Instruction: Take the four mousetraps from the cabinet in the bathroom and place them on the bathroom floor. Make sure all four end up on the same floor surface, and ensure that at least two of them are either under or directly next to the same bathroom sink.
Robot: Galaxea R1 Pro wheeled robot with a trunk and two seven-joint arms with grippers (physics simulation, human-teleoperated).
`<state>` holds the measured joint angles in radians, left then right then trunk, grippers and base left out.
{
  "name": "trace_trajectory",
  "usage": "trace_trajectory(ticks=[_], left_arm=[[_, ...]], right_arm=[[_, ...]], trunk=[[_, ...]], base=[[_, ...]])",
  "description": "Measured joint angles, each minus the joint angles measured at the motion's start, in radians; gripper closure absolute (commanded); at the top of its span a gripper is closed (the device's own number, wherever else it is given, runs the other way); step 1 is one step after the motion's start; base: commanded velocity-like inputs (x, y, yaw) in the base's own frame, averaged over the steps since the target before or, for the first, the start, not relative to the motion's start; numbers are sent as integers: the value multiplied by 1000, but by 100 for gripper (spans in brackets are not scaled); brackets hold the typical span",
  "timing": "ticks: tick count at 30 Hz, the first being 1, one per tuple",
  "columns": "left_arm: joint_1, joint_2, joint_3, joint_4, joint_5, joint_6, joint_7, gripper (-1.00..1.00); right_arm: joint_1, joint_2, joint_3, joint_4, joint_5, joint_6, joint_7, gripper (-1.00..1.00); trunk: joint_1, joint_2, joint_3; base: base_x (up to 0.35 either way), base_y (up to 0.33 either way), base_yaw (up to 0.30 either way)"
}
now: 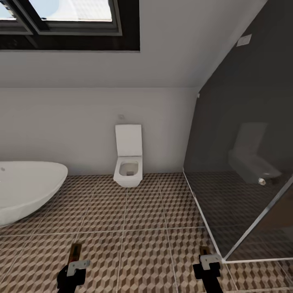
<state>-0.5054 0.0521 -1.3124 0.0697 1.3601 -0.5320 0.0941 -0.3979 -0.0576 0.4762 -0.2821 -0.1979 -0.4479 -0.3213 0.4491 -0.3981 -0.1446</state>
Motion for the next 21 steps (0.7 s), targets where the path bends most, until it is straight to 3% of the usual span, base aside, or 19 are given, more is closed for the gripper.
trace_trajectory(ticks=[10,21], left_arm=[[0,0,0,0,0,0,0,100],[1,0,0,0,0,1,0,100]], right_arm=[[0,0,0,0,0,0,0,100],[0,0,0,0,0,-1,0,100]], trunk=[[0,0,0],[0,0,0]], base=[[241,168,0],[239,51,0]])
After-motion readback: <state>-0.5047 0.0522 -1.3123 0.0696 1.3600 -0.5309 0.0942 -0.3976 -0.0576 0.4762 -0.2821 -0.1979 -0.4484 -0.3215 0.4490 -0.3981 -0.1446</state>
